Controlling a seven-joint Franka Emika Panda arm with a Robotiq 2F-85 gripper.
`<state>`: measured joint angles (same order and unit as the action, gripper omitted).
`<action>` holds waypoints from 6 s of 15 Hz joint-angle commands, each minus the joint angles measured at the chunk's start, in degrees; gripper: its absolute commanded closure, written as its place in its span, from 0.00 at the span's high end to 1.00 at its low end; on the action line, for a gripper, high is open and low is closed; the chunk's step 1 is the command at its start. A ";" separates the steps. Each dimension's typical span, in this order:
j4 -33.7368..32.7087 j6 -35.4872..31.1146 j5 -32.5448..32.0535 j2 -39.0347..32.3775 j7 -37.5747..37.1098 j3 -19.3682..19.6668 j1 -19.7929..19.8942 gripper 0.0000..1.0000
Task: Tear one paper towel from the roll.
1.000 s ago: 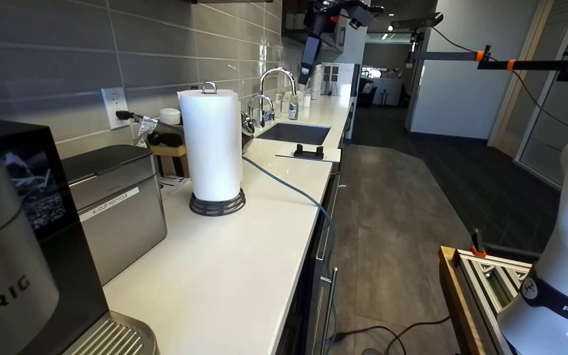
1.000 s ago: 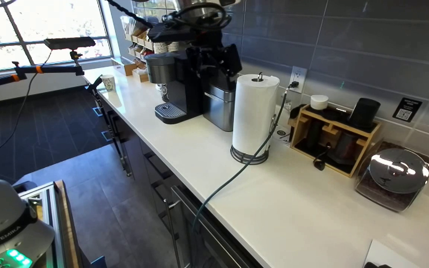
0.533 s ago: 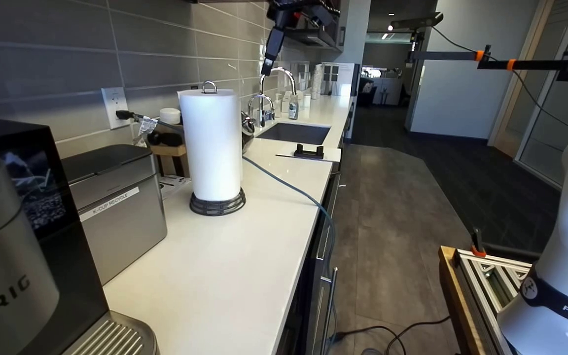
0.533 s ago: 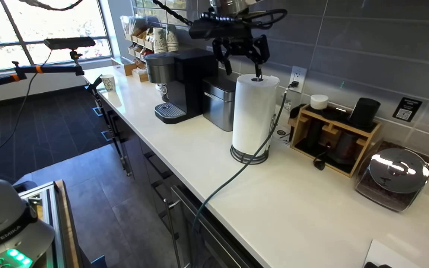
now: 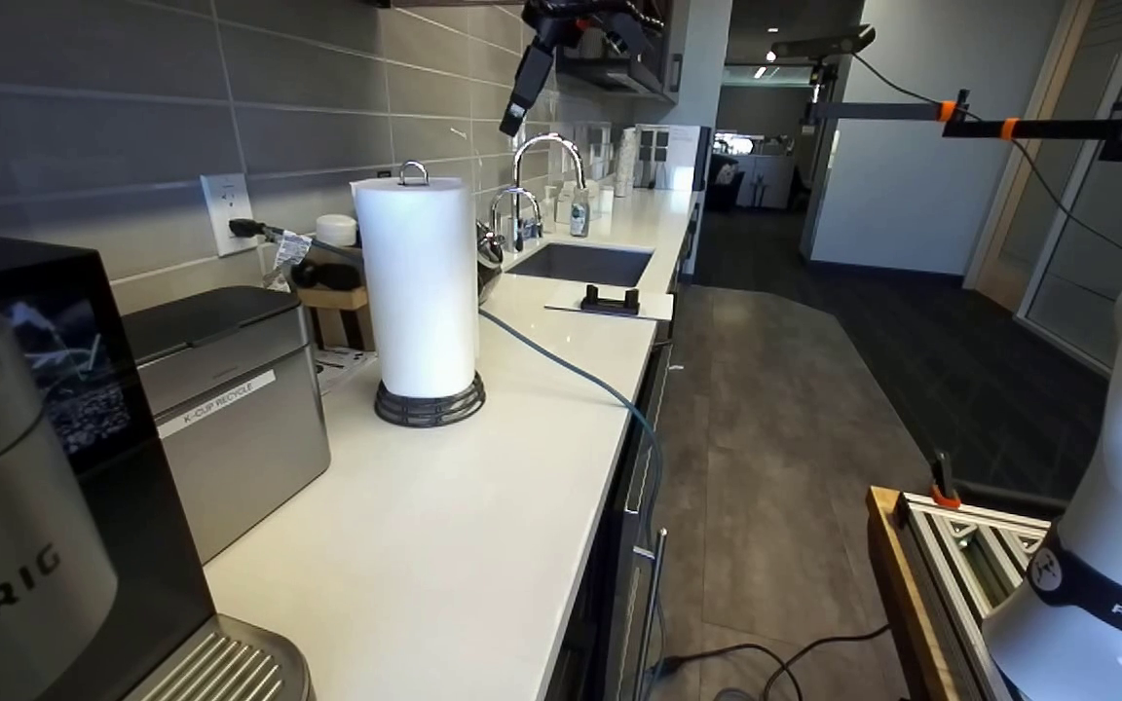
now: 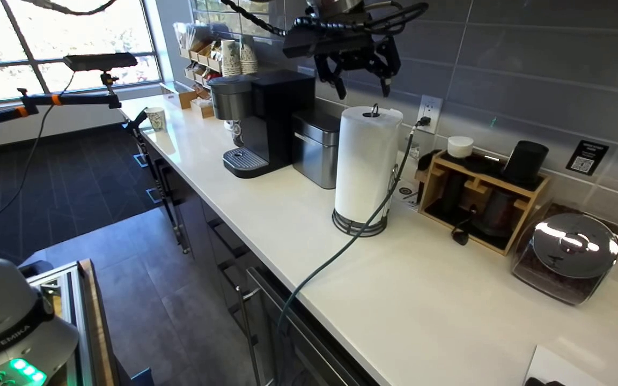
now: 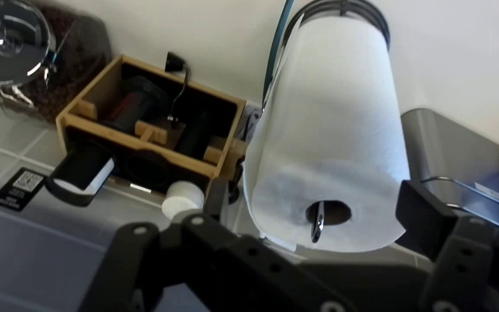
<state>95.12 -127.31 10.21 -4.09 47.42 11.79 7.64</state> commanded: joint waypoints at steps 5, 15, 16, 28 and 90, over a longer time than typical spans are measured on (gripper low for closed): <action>5.48 -12.13 28.00 -2.10 25.97 -2.89 5.96 1.00; 2.35 -10.27 32.05 -10.18 24.47 -2.64 8.80 1.00; 1.90 -10.20 31.88 -10.76 24.06 -2.82 8.96 1.00; -7.23 -9.98 29.05 -17.13 17.93 -5.14 9.61 0.69; 10.61 12.57 17.29 7.98 -1.78 -4.00 2.47 0.00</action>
<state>104.85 -112.44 27.15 1.96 45.50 6.62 11.13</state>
